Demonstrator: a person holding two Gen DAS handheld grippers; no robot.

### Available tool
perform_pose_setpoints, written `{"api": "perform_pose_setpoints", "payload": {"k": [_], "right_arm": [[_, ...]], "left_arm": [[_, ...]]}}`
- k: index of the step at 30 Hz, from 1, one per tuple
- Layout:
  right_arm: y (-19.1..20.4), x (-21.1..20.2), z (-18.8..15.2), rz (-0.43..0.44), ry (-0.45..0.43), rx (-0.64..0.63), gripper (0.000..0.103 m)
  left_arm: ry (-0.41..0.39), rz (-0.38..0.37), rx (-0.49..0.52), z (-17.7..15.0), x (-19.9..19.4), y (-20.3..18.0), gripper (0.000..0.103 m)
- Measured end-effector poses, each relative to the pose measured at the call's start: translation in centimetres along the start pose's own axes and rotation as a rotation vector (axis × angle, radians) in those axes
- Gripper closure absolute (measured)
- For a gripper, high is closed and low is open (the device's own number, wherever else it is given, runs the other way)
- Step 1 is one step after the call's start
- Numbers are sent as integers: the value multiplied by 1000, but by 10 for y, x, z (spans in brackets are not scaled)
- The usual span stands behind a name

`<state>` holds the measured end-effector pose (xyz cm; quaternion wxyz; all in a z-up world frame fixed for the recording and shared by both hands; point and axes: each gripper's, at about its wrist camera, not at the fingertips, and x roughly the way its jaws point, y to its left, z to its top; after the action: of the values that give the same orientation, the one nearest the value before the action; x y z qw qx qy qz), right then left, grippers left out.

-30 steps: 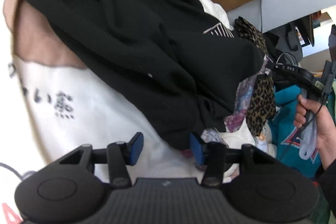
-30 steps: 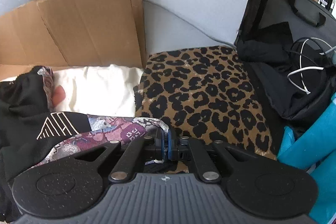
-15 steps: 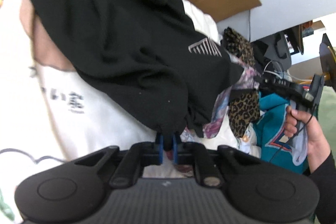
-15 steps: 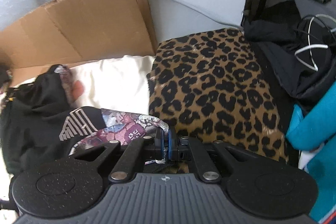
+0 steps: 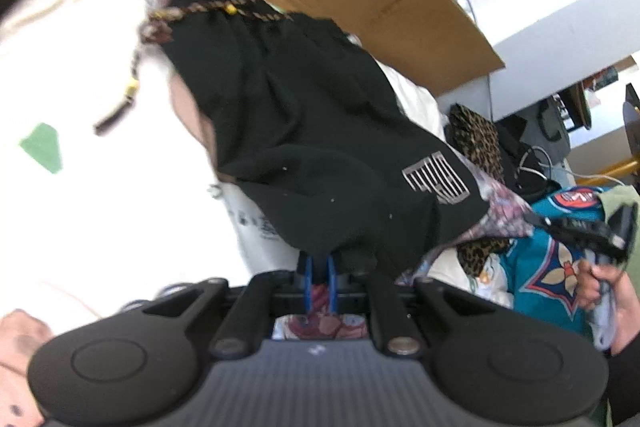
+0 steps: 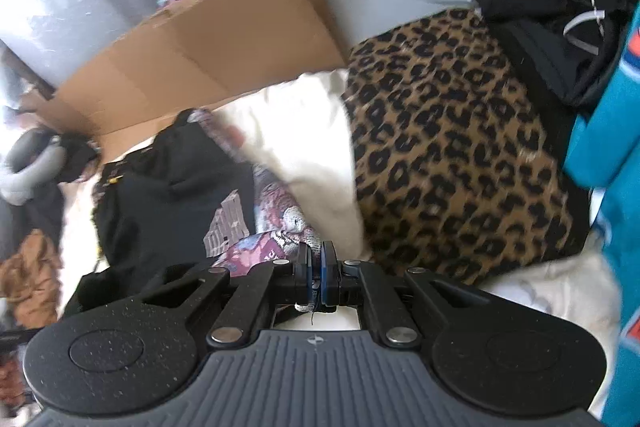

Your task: Fold clothes

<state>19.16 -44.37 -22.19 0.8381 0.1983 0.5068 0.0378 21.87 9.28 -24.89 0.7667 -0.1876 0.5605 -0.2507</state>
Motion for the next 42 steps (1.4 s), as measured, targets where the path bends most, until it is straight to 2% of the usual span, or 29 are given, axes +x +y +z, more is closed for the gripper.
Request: {"api": "perform_pose_setpoints", "payload": {"k": [7,11,16,21,27,29,32,33,35,42], "right_arm": [[15,-29,-20,117,47,55,102],[15,-37,-25,125,57,67,102],[4,-15,-30,62,62,69,102],[1,26,-34,-24,50,0,102],[-22,70,-32,-181,28,-27,102],[-26,75,-31,-228,11,-50,102],[-28,76,-31,-283,-11,-91,102],[-29,76,-31,-290,-11,-91,102],[-32,76,-31,-303,-12,-86,102],[-33,56,-33,-349,-38,-53,97]], "left_arm": [[-75,11,-21,12,-39,14,97],[-125,39,-24,16,-56,27,97],[-143,91,-10,22,-52,35,97],[-140,145,-19,28,-30,45,97],[-87,100,-34,23,-1,45,95],[-60,49,-21,19,4,40,93],[-47,9,-12,13,6,35,83],[-54,25,-15,11,5,37,77],[-67,57,-23,8,3,40,73],[-95,135,-96,7,-3,72,73]]}}
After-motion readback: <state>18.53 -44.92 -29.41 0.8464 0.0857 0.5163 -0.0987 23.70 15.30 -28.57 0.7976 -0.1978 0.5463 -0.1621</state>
